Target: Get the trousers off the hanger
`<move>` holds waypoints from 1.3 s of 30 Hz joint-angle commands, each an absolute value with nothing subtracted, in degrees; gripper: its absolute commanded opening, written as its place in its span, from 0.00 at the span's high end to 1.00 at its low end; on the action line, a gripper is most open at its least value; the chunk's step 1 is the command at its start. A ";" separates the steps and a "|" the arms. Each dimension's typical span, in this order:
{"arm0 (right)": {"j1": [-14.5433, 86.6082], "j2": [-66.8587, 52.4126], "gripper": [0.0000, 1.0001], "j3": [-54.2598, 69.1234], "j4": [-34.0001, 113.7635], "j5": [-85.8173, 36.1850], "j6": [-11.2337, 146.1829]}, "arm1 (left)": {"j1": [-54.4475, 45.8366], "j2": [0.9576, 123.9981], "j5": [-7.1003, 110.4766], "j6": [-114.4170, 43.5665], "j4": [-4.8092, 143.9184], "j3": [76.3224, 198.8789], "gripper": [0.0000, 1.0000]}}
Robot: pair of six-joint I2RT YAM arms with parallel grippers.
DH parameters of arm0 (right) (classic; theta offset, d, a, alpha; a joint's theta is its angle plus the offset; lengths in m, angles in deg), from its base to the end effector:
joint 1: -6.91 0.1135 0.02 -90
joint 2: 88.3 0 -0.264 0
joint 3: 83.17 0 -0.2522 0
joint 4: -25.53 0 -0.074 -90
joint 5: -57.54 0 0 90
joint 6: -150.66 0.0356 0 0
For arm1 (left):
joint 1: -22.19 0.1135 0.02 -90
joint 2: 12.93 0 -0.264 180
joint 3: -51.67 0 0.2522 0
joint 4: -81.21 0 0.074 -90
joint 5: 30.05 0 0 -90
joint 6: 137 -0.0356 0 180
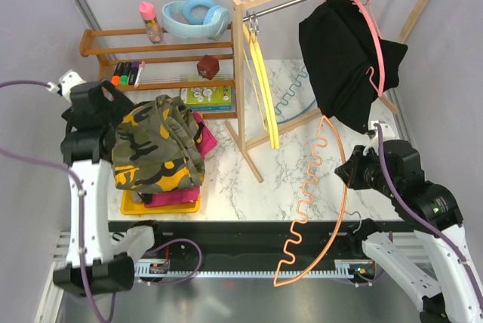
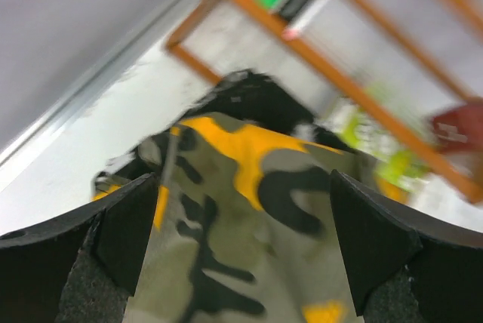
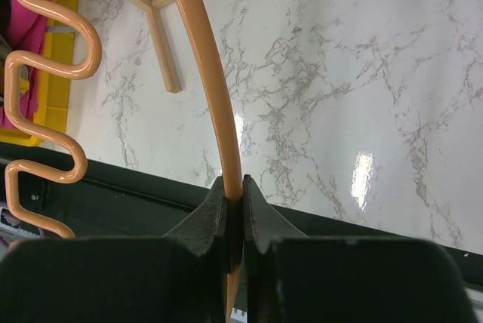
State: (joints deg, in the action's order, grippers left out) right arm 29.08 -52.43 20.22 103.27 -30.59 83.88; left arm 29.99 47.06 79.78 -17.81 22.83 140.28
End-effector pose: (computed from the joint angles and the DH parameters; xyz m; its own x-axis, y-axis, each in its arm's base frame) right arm 0.0780 0.0330 0.3668 -0.6704 0.1523 -0.7262 -0.1491 0.9311 0.3329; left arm 0.1991 0.0395 0.4096 -0.2248 -0.4939 -0.8400 -0.6060 0.7459 -0.2764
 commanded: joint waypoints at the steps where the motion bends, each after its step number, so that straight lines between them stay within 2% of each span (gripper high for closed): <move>1: 28.97 -51.65 1.00 17.76 102.13 -28.15 85.62 | 30.10 35.52 63.77 -18.70 25.94 143.66 0.03; 2: 28.97 -51.48 1.00 17.59 102.04 -27.37 85.79 | 30.10 30.63 59.81 -18.79 28.23 142.44 0.05; 3: 28.97 -51.48 1.00 17.41 101.87 -27.10 85.80 | 30.02 28.66 49.51 -17.40 31.64 139.03 0.07; 5: 28.97 -51.57 1.00 16.80 101.51 -26.05 86.06 | 30.02 25.84 38.65 -14.24 40.18 136.11 0.12; 6: 28.97 -51.57 1.00 16.54 101.25 -25.35 86.06 | 30.02 24.53 28.67 -11.26 42.38 133.92 0.15; 9: 28.97 -51.65 1.00 15.22 101.77 -24.99 86.32 | 28.44 19.88 17.36 -6.16 52.22 127.69 0.17; 12: 28.88 -51.66 1.00 15.39 101.69 -24.29 86.85 | 23.79 17.57 9.54 3.39 66.71 120.66 0.17; 18: 29.05 -51.39 1.00 16.00 101.34 -24.19 86.94 | 15.96 15.90 4.94 0.29 64.03 120.02 0.14; 25: 29.05 -50.43 1.00 17.85 100.99 -26.57 88.51 | 7.27 20.11 11.94 -13.85 49.35 117.64 0.19; 28: 28.97 -49.72 1.00 18.73 100.90 -29.46 90.62 | -4.76 22.04 23.18 -18.00 47.59 115.71 0.19; 31: 28.97 -48.84 1.00 19.96 99.50 -28.86 91.16 | -20.21 27.31 35.04 -19.84 48.02 115.44 0.18; 32: 28.97 -48.93 1.00 20.22 99.32 -28.94 91.25 | -28.09 28.46 37.60 -19.85 48.72 115.53 0.16; 36: 28.97 -49.89 1.00 20.58 98.62 -29.30 91.42 | -38.70 31.80 42.63 -13.03 57.06 112.81 0.10; 37: 28.97 -50.33 1.00 20.66 98.35 -28.51 91.33 | -40.54 34.33 42.90 -11.51 59.17 112.11 0.06; 38: 28.97 -50.94 1.00 20.58 98.26 -28.50 91.33 | -45.52 35.75 44.03 -10.80 61.10 112.19 0.05; 39: 29.05 -51.21 1.00 20.66 98.43 -28.59 91.25 | -48.35 37.33 48.48 -10.45 61.21 112.62 0.05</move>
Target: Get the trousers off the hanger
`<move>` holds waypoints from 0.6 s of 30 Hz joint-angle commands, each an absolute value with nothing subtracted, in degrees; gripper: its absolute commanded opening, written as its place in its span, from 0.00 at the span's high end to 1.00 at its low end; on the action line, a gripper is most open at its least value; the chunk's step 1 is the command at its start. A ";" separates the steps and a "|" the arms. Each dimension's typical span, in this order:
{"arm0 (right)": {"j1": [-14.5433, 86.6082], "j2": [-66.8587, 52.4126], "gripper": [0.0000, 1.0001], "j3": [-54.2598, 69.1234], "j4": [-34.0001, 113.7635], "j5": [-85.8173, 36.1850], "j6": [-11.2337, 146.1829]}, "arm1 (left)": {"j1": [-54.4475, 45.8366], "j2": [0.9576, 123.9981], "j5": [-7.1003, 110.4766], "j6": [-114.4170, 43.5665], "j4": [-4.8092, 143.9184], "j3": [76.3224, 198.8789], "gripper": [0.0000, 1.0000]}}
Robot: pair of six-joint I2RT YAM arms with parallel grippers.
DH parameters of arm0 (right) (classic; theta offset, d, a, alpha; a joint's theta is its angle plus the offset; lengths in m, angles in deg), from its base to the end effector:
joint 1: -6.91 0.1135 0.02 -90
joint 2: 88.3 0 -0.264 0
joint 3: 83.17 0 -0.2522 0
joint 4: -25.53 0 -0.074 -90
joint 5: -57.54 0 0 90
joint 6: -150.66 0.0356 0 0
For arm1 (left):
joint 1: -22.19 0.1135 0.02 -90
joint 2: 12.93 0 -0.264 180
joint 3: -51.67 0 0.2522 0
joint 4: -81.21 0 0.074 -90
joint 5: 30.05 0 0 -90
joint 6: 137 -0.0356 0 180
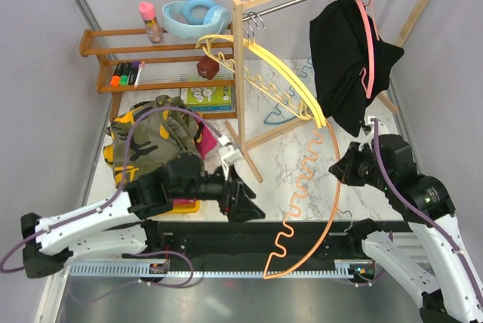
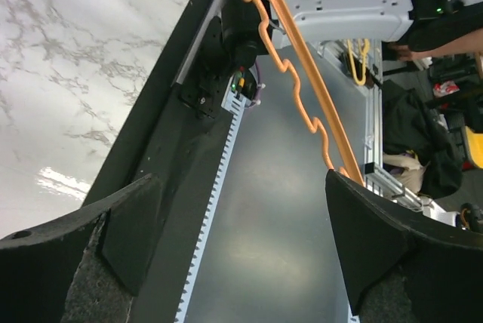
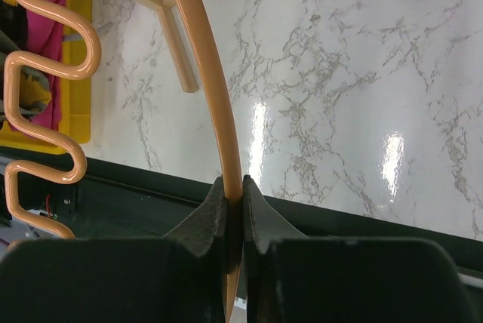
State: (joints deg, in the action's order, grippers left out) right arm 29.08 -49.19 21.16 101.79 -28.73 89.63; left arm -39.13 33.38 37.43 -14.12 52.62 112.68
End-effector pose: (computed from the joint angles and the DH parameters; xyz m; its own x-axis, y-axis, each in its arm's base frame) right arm 0.0936 0.0406 0.3603 -0.7224 0.2276 -0.6530 -0.0835 0.9087 0.4090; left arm 0.0770 -0.1691 0.3427 -0.6336 0.1133 -0.7653 0.7679 0.2127 -0.6042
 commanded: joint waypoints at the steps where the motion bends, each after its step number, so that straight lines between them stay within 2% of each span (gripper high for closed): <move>1: 28.97 -51.30 1.00 20.66 98.61 -28.68 90.98 | -50.73 39.26 49.92 -10.27 61.99 112.80 0.02; 2: 28.97 -51.48 1.00 20.66 98.87 -28.76 90.98 | -53.80 39.97 50.89 -9.74 63.05 112.54 0.01; 11: 28.97 -52.01 1.00 19.79 99.14 -29.29 89.84 | -60.15 49.11 48.53 -3.77 69.82 115.09 0.01; 13: 28.97 -52.00 1.00 19.61 98.53 -29.56 90.01 | -61.56 50.78 47.47 -3.33 71.40 115.44 0.05; 16: 28.97 -51.48 1.00 18.82 98.43 -30.78 89.93 | -63.93 50.36 52.02 -3.67 68.18 116.23 0.08; 18: 28.97 -51.30 1.00 18.55 99.49 -32.10 89.49 | -65.60 47.12 62.72 -5.08 62.64 117.02 0.07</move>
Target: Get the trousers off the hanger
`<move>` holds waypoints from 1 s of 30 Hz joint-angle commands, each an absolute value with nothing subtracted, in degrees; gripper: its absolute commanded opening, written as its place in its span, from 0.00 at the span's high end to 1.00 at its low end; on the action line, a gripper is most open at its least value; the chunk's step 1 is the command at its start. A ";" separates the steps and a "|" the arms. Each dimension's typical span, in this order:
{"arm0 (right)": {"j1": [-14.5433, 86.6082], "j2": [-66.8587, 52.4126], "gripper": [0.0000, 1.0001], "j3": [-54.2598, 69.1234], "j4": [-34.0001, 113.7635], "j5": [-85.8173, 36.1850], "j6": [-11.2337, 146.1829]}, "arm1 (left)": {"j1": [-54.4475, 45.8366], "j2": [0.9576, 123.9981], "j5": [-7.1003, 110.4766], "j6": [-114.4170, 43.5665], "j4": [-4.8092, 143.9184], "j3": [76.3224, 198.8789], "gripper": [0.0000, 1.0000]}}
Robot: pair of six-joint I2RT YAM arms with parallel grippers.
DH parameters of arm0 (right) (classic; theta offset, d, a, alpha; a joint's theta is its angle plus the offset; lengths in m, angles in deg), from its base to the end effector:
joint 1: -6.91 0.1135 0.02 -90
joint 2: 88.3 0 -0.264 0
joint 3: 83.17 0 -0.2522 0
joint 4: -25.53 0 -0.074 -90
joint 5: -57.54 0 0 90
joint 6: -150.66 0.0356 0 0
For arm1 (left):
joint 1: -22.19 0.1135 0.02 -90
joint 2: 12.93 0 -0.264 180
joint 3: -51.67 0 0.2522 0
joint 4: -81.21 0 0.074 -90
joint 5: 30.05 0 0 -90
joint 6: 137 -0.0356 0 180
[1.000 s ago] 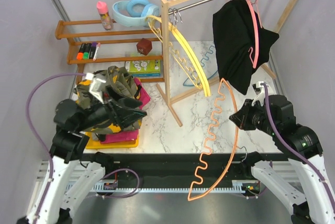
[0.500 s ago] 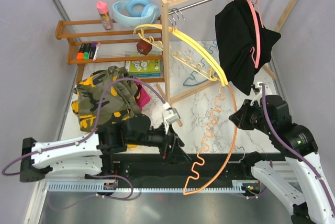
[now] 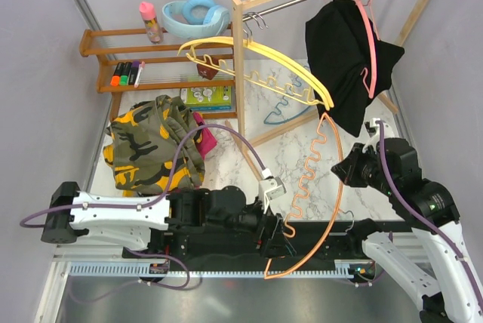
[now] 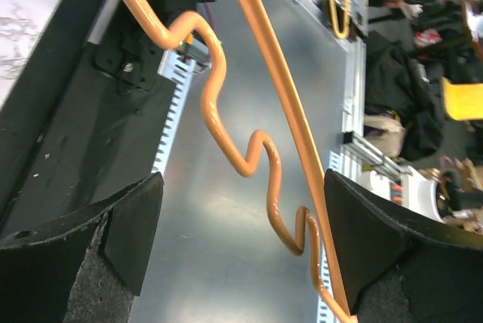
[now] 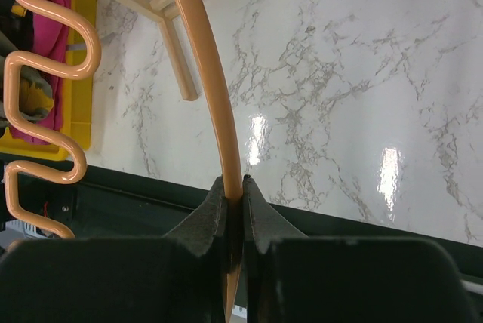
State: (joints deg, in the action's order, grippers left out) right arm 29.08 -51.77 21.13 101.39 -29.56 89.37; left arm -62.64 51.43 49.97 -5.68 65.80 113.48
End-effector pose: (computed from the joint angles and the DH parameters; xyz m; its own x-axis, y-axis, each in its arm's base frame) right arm 0.0838 0.0361 0.3645 -0.6844 0.2392 -0.6888 -0.0977 0.9061 0.4117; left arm 0.0174 -0.2610 0.3067 -0.6783 0.2805 -0.6792 0.7295 0.1461 -0.6682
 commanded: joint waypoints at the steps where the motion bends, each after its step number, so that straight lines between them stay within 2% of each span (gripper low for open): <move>1: 28.97 -51.21 1.00 18.55 99.84 -32.11 89.49 | -67.70 45.97 66.76 -5.78 58.88 117.11 0.06; 2: 28.97 -51.04 1.00 19.08 100.36 -33.32 89.49 | -68.67 44.91 74.72 -6.92 57.36 116.94 0.06; 4: 28.97 -49.90 1.00 19.61 101.24 -33.95 89.75 | -72.53 42.62 83.02 -8.41 52.63 117.72 0.03; 5: 29.05 -49.55 1.00 20.22 101.95 -34.21 90.10 | -74.20 42.36 93.16 -10.77 50.86 118.34 0.01; 6: 28.97 -49.37 1.00 20.57 102.04 -34.30 90.19 | -75.70 42.18 98.31 -12.45 49.45 118.95 0.00; 8: 29.05 -48.50 1.00 21.10 102.30 -35.00 90.45 | -78.87 42.79 109.19 -20.67 49.34 120.62 0.00; 12: 28.97 -44.98 1.00 20.31 104.58 -41.50 93.95 | -81.33 48.05 111.01 -43.70 57.50 123.61 0.03; 17: 28.97 -40.76 1.00 22.15 105.47 -39.15 98.01 | -86.96 58.24 114.71 -74.80 75.95 122.04 0.10; 20: 28.97 -39.44 1.00 21.28 106.43 -38.61 98.54 | -88.02 60.45 108.76 -75.31 76.33 123.52 0.12; 22: 28.97 -39.52 1.00 20.32 107.22 -38.70 98.80 | -88.02 62.65 106.54 -73.73 72.14 125.62 0.07; 24: 29.05 -39.61 1.00 19.26 107.75 -37.83 98.98 | -87.93 66.58 107.23 -73.99 69.75 127.21 0.01; 30: 28.97 -41.63 1.00 19.96 108.19 -34.31 100.74 | -87.76 76.89 112.33 -77.59 60.96 133.45 0.03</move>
